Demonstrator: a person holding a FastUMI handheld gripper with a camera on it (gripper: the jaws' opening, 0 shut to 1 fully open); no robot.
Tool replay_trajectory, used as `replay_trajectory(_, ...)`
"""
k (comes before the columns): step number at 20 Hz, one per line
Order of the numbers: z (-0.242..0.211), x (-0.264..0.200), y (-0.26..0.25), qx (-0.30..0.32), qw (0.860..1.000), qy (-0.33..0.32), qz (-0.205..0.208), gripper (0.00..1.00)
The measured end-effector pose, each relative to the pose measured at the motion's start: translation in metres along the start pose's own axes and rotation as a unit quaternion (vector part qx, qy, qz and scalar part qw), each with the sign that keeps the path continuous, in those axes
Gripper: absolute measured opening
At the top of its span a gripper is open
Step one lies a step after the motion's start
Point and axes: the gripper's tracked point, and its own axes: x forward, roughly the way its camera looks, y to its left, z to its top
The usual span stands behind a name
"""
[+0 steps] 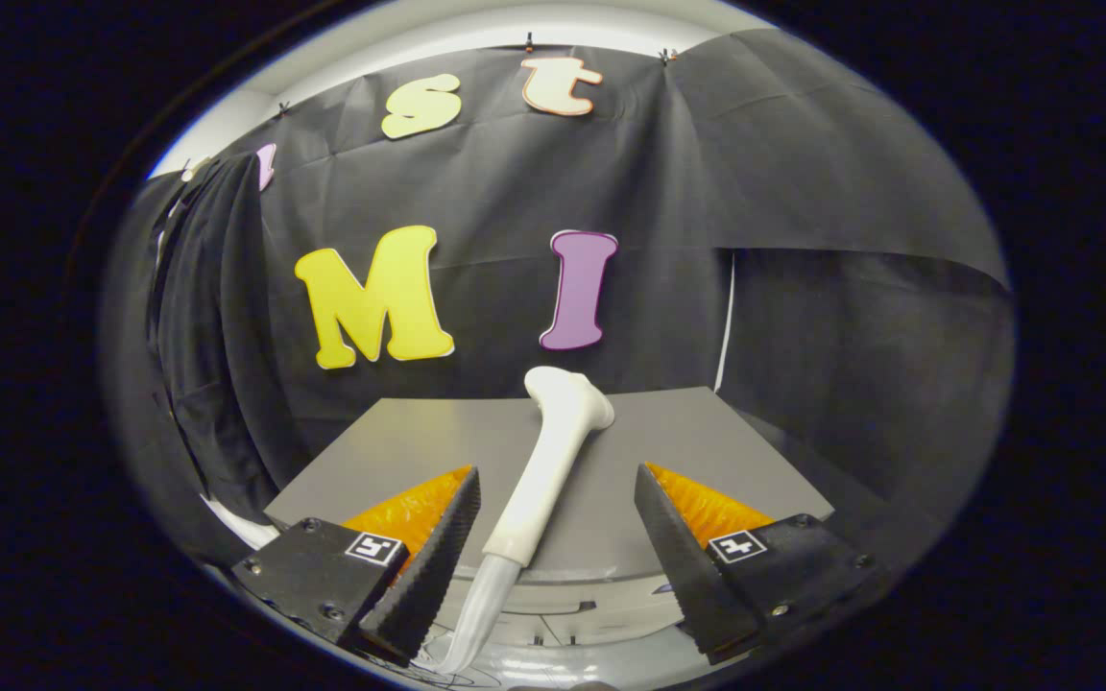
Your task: Iron the clothes twice with a garment steamer, once on the left side and once on the right side.
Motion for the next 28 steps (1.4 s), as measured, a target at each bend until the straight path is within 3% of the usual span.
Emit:
replay_trajectory(11, -0.028, 0.089, 0.008, 0.021, 0.995, 0.09, 0.049, 0.99)
replay_trajectory(15, -0.039, 0.103, 0.012, 0.053, 0.989, 0.123, 0.058, 0.82)
replay_trajectory(18, -0.04, 0.106, 0.013, 0.077, 0.987, 0.127, 0.054, 0.6)
replay_trajectory(22, -0.034, 0.104, 0.02, 0.097, 0.986, 0.118, 0.068, 0.51)
replay_trajectory(28, -0.008, 0.079, 0.031, 0.054, 0.995, 0.063, 0.052, 0.4)
